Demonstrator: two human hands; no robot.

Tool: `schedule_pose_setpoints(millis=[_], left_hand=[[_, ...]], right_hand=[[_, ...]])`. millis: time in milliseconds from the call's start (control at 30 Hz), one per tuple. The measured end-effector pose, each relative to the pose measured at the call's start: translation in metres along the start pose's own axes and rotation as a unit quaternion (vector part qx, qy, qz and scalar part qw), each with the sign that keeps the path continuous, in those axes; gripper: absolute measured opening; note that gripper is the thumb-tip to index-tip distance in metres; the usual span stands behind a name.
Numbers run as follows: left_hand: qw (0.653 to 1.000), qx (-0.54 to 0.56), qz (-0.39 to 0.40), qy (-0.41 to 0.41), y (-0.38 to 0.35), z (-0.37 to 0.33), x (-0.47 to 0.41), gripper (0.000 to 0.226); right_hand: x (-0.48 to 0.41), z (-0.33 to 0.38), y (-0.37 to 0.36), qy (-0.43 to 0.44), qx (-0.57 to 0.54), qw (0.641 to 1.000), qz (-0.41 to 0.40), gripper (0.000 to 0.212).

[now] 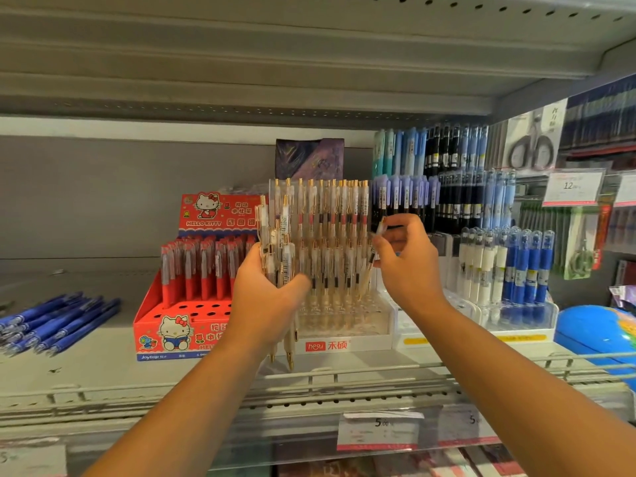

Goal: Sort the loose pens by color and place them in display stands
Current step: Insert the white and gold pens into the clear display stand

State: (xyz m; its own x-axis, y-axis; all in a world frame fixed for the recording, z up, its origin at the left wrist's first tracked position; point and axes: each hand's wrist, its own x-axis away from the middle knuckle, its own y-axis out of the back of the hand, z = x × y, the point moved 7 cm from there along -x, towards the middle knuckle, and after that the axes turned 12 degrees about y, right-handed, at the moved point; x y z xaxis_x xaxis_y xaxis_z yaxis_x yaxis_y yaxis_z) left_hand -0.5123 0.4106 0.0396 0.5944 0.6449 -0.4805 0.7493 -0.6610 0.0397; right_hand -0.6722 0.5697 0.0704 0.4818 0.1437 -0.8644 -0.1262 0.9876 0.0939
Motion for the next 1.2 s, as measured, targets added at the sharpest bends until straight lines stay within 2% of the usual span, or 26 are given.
schedule_pose_setpoints(millis=[267,567,767,933,1000,1067,1200], left_hand=[[1.000,0.001,-0.004,-0.001,0.001,-0.001,0.001,0.036],[1.000,0.018,0.006,-0.007,0.000,-0.003,0.001,0.028],[1.000,0.012,0.006,-0.003,0.000,-0.001,0.001,0.031],[1.000,-0.004,-0.006,-0.005,0.001,-0.001,0.001,0.036],[1.000,-0.006,-0.009,-0.002,0.001,-0.001,0.000,0.037],[1.000,-0.003,-0.009,0.005,0.000,0.000,-0.001,0.041],[1.000,0.008,0.005,-0.002,-0.002,0.001,-0.002,0.044]], right_hand=[[0.005,-0.011,-0.019,-0.008,0.079,0.991,0.110,0.019],[0.007,-0.024,-0.022,-0.017,0.147,0.977,0.153,0.019],[0.007,-0.019,-0.018,-0.021,0.177,0.973,0.143,0.023],[0.008,0.007,-0.015,0.051,0.226,0.966,0.117,0.023],[0.009,0.021,-0.016,0.076,0.198,0.971,0.111,0.021],[0.009,0.035,-0.022,0.077,0.111,0.983,0.123,0.017],[0.016,0.063,-0.048,0.033,-0.095,0.972,0.211,0.020]])
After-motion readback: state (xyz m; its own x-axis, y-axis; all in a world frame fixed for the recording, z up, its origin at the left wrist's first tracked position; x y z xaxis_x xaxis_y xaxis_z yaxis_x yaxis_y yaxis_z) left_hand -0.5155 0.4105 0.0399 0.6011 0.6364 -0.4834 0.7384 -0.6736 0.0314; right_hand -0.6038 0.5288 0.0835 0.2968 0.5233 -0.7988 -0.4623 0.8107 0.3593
